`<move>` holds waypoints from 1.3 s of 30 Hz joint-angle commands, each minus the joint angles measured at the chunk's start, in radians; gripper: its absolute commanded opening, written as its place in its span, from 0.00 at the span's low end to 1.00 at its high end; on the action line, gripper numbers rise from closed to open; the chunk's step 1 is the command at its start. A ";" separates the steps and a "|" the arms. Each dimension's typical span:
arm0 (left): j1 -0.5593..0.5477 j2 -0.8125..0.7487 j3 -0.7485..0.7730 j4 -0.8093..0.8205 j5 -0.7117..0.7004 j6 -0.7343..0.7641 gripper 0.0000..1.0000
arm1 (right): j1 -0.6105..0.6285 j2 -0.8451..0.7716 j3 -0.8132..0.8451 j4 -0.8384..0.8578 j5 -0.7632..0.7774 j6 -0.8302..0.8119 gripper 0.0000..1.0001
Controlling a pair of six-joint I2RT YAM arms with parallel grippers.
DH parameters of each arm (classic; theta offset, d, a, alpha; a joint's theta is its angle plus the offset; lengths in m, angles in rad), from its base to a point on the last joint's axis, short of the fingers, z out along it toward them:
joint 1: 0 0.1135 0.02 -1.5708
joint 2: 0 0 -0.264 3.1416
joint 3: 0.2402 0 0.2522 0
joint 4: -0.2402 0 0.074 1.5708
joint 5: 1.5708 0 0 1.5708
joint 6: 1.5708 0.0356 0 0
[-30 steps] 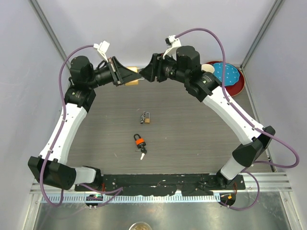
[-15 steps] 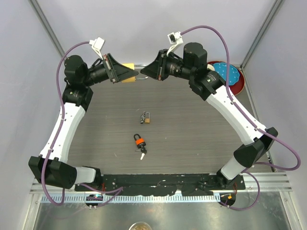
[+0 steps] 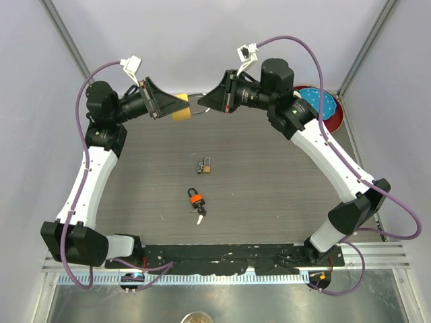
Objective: Lock with the key
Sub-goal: Lock the lock.
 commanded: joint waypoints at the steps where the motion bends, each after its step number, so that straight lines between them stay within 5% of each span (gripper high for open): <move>1: 0.005 -0.058 -0.019 0.163 0.054 -0.053 0.45 | -0.023 -0.064 0.009 0.149 -0.004 0.050 0.01; 15: 0.013 -0.085 -0.086 0.277 0.077 -0.136 0.50 | -0.066 -0.101 -0.081 0.279 -0.042 0.173 0.01; 21: 0.014 -0.079 -0.106 0.337 0.086 -0.182 0.39 | -0.074 -0.111 -0.101 0.320 -0.040 0.188 0.01; 34: 0.014 -0.088 -0.126 0.364 0.092 -0.209 0.45 | -0.082 -0.116 -0.110 0.343 -0.048 0.213 0.01; 39: 0.013 -0.073 -0.135 0.438 0.097 -0.266 0.26 | -0.082 -0.113 -0.119 0.366 -0.054 0.233 0.02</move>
